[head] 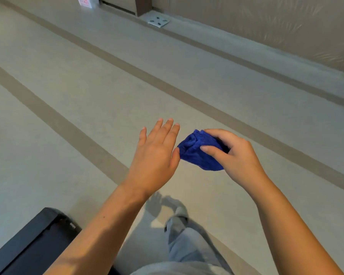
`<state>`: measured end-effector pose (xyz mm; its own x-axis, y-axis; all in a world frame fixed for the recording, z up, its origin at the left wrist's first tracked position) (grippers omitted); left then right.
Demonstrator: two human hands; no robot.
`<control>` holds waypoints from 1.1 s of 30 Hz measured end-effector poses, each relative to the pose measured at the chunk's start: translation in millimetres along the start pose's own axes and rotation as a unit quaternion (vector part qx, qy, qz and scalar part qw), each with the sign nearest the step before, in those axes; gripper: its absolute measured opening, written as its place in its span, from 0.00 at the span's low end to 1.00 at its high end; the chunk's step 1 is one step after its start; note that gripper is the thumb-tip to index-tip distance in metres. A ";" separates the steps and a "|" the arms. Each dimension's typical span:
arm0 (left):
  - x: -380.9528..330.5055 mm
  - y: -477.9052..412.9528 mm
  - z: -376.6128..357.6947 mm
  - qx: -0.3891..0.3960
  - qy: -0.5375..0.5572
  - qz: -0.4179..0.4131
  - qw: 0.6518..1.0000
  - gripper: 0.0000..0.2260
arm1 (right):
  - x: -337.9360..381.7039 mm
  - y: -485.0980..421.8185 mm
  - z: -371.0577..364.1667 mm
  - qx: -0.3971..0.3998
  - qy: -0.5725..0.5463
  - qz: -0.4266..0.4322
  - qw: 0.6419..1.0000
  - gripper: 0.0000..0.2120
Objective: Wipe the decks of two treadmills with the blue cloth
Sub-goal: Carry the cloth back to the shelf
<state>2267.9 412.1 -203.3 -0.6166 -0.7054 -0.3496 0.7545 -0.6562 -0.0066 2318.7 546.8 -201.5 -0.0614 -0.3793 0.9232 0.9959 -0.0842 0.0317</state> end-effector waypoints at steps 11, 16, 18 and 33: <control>62.7 -183.2 99.4 -0.050 -0.045 0.066 0.996 0.24 | 57.5 -222.7 72.5 0.051 0.033 0.086 0.994 0.16; 118.9 -246.6 129.8 -0.064 -0.038 0.083 0.994 0.24 | 75.0 -315.9 71.0 0.041 0.004 0.103 0.994 0.11; 150.2 -272.9 144.8 -0.074 -0.040 0.083 0.993 0.24 | 81.1 -357.2 63.5 0.039 -0.002 0.106 0.994 0.10; 363.4 -471.8 232.8 -0.142 -0.036 0.045 0.988 0.23 | 133.3 -648.3 2.9 0.053 0.019 0.100 0.993 0.15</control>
<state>1635.6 403.0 -109.2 -0.5506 -0.7817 -0.2929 0.8335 -0.4953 -0.2449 1665.0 553.4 -97.8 0.1379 -0.4126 0.9004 0.9897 0.0937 -0.1087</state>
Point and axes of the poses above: each hand's wrist, its own y-axis away from the middle knuckle, its own z-axis out of the back of the hand, x = y × z, the point moved 9 cm from there along -y, towards the middle knuckle, and after that the axes turned 10 degrees about x, right-handed, at the moved point
